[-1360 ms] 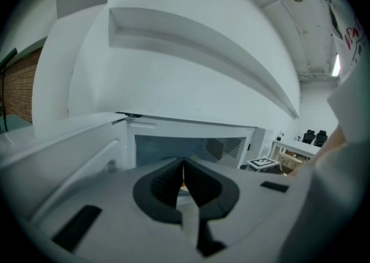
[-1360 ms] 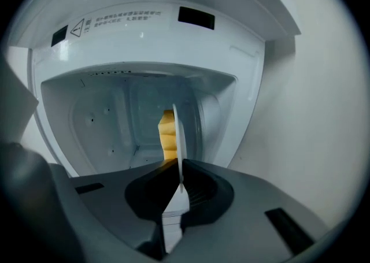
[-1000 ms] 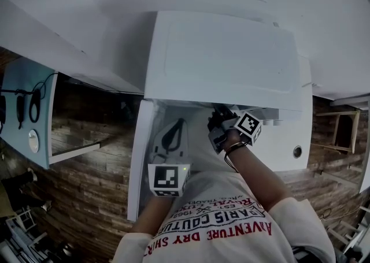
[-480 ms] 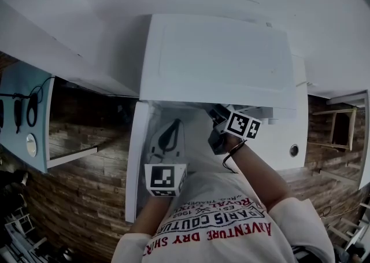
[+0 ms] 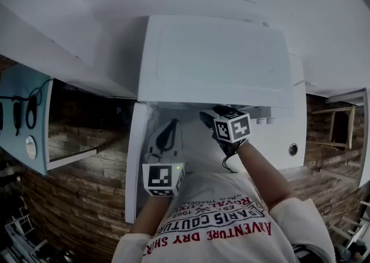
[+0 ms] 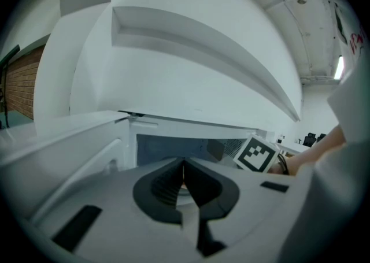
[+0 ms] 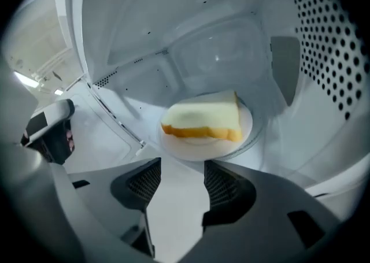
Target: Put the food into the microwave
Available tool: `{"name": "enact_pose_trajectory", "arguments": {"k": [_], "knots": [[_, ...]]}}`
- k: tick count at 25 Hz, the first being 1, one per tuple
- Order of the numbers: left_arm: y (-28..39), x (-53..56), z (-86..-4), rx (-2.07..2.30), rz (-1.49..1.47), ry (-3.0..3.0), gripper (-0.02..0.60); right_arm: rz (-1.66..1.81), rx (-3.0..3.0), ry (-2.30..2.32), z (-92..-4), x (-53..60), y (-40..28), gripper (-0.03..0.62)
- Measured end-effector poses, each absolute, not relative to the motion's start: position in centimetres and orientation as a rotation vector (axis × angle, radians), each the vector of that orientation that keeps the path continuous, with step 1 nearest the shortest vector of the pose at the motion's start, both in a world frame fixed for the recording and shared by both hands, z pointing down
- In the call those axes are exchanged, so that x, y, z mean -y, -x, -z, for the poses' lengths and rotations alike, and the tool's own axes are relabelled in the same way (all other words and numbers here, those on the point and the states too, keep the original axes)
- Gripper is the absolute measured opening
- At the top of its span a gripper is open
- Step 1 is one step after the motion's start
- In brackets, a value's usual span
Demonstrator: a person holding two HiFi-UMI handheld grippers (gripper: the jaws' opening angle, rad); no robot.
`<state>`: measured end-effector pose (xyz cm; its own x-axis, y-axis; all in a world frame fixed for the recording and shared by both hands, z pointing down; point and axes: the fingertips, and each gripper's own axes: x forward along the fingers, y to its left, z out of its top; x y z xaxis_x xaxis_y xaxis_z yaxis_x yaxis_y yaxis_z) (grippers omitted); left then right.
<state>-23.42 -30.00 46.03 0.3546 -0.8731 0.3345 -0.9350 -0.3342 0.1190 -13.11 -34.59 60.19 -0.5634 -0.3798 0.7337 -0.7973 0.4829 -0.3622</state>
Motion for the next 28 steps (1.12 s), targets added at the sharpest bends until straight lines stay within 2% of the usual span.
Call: {"name": "enact_pose_trajectory", "arguments": {"k": [6,9,13,20,23,28], "knots": [[23.6,29.8,-46.0,1.605,-0.296,-2.319,0.008,-0.788,2.082,-0.858,-60.7,34.0,13.3,0.235],[23.5,29.8,-46.0,1.598,-0.301,-2.325,0.008,-0.815,2.047,-0.795,-61.3,33.3,13.2,0.231],[23.4,29.8,-46.0,1.592,-0.302,-2.334,0.008,-1.036,2.062,-0.832,-61.2,32.5,13.0,0.19],[22.8,29.5,-45.3,1.579,-0.292,-2.363,0.008,-1.004,2.107,-1.037,-58.6,31.5,11.2,0.036],[22.0,29.5,-44.9,1.561,-0.285,-2.391,0.008,-0.89,2.178,-1.094,-56.2,31.1,10.8,0.012],[20.9,29.2,-43.6,1.542,-0.264,-2.435,0.008,-0.665,2.295,-1.16,-51.2,30.2,10.7,0.012]]}}
